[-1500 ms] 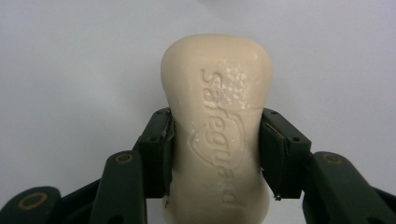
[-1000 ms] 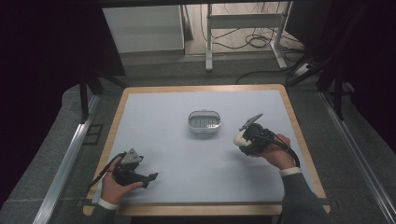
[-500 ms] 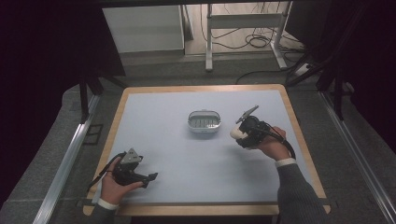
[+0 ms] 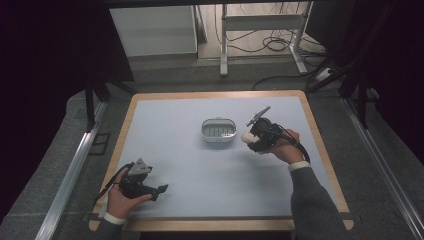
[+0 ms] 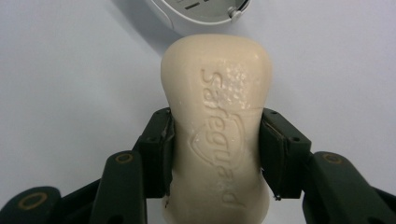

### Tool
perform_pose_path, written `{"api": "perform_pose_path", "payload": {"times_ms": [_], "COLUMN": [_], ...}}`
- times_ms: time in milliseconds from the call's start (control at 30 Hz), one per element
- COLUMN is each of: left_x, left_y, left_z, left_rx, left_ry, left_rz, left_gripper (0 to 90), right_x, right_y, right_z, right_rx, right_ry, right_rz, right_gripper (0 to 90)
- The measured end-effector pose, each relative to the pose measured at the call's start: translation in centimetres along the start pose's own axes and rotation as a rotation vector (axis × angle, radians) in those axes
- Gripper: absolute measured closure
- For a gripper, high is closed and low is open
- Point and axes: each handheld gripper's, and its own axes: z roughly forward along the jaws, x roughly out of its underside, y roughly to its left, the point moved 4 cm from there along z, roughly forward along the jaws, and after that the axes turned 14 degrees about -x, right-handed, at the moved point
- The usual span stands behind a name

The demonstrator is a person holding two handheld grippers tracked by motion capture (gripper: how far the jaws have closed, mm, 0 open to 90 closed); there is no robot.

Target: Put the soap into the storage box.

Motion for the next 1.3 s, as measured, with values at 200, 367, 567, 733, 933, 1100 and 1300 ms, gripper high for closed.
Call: {"api": "perform_pose_path", "payload": {"times_ms": [200, 367, 567, 733, 933, 1100, 1300], "left_x": [0.0, 0.0, 0.0, 0.0, 0.0, -0.1, -0.1], "left_y": [0.0, -0.1, -0.2, -0.1, -0.1, -0.1, -0.1], "left_z": [0.0, 0.1, 0.1, 0.0, 0.0, -0.1, -0.1], "left_rx": [-0.001, 0.003, 0.007, 0.008, 0.008, 0.013, 0.013], "left_ry": [-0.002, 0.001, -0.002, -0.002, -0.004, -0.004, -0.009], "left_rz": [0.0, -0.004, -0.005, -0.005, -0.007, -0.009, -0.011], "left_gripper": [8.5, 8.5, 8.6, 8.6, 8.6, 8.6, 8.6], "right_x": [-0.5, -1.0, -1.9, -2.7, -3.6, -4.2, -5.0], "right_y": [-0.2, -0.5, -0.5, -0.6, -0.7, -0.9, -1.3], "right_z": [0.5, 0.5, 0.6, 0.5, 0.9, 1.5, 1.7], "right_rx": [-0.005, -0.006, -0.004, -0.01, -0.017, -0.023, -0.024], "right_ry": [0.018, 0.014, 0.013, 0.014, 0.017, 0.05, 0.051], "right_rz": [-0.015, -0.017, -0.029, -0.04, -0.051, -0.049, -0.05], "right_gripper": [49.5, 49.5, 49.5, 49.5, 49.5, 49.5, 49.4]}}
